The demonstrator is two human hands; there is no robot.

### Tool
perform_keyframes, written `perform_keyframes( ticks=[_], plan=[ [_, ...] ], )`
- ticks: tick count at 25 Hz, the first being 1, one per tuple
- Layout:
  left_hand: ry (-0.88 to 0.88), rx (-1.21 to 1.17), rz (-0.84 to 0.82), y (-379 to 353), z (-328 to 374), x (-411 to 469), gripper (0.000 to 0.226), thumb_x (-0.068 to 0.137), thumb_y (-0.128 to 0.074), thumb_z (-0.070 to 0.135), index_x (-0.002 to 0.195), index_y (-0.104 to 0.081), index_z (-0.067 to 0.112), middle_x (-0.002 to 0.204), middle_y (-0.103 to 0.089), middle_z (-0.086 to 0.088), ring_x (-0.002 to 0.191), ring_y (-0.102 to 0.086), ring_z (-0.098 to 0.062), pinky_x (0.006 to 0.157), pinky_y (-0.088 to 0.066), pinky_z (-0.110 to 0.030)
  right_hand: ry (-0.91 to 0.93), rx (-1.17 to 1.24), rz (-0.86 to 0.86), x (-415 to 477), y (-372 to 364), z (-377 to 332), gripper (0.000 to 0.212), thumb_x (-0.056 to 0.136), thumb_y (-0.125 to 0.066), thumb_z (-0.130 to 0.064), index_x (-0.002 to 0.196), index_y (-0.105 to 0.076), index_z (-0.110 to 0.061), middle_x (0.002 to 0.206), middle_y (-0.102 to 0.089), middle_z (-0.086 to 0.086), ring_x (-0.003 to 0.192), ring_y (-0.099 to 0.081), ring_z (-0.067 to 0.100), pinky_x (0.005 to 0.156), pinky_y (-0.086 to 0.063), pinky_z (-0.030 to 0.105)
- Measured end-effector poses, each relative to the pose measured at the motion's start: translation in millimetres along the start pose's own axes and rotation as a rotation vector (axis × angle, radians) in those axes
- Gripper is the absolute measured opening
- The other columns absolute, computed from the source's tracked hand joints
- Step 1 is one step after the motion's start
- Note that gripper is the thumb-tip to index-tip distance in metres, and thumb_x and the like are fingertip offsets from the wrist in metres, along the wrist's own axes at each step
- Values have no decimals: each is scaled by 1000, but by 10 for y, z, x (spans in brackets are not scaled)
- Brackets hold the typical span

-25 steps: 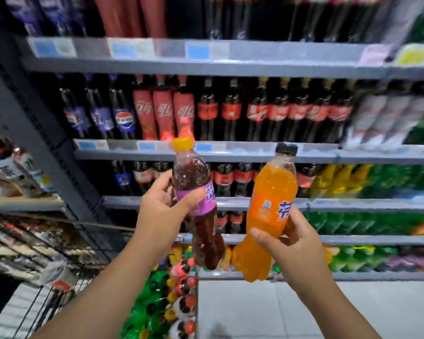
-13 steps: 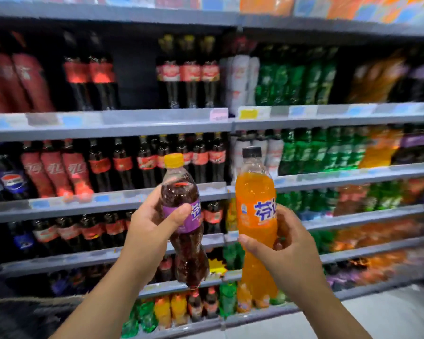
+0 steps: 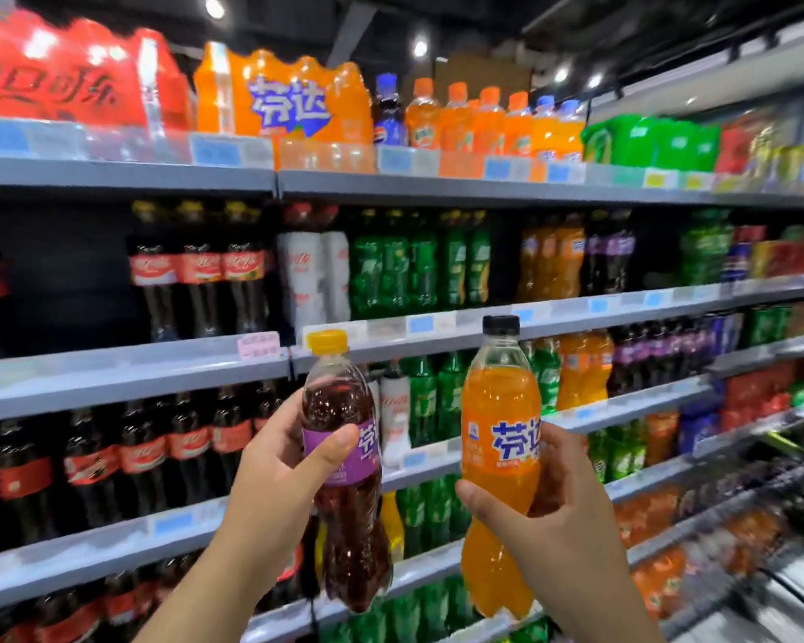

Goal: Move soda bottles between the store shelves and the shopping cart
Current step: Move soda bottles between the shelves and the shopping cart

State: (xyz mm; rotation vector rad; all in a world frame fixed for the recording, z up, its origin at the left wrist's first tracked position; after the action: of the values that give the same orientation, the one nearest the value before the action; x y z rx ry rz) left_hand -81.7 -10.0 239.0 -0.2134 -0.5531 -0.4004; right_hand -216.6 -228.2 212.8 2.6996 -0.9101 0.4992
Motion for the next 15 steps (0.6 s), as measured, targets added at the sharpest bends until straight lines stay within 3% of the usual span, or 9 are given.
perform_keyframes(
  ticks=[2, 5, 9, 12, 15],
  plan=[
    [-15, -19, -51, -194, -134, 294, 57, 77, -86, 37, 128, -66, 24, 116, -75, 1, 103, -72, -14, 77, -55, -17, 1, -37, 19, 294, 84, 72, 87, 44, -80, -71, 121, -45, -53, 98, -67, -30, 82, -70, -3, 73, -57, 26],
    [-23, -58, -71, -437, -411, 804, 58, 67, -81, 47, 121, -70, 30, 113, -76, 1, 100, -73, -13, 75, -55, -17, 13, -73, 47, 793, 175, 185, 80, 45, -82, -71, 114, -44, -60, 95, -70, -20, 80, -71, 1, 67, -58, 23],
    [-69, -61, -124, -787, -721, 1527, 60, 62, -84, 63, 114, -72, 35, 110, -76, 2, 96, -72, -9, 73, -54, -14, 35, -60, 119, 1466, 351, 384, 73, 59, -92, -51, 116, -47, -54, 99, -72, -9, 81, -73, 7, 70, -62, 31],
    [-95, -34, -141, -1048, -925, 1925, 68, 60, -83, 71, 118, -68, 39, 114, -75, 5, 99, -71, -8, 76, -54, -15, 42, -54, 172, 1859, 574, 503, 71, 57, -90, -55, 114, -48, -54, 98, -73, -12, 82, -73, 8, 73, -62, 35],
    [-112, -4, -113, -1291, -1128, 2207, 71, 55, -82, 76, 117, -65, 46, 113, -74, 9, 99, -72, -9, 76, -56, -28, 76, -63, 213, 2176, 835, 607, 67, 57, -91, -52, 109, -50, -54, 96, -74, -15, 80, -73, 6, 67, -58, 26]
  ],
)
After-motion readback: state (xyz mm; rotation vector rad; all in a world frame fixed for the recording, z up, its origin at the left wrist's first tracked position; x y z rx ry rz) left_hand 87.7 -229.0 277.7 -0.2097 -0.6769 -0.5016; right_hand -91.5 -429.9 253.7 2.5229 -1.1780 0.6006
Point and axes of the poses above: each hand's wrist, its own x-axis towards the middle knuckle, its own y-axis out of the back of the hand, z = x × y, the point moved 8 cm from there along x, towards the middle knuckle
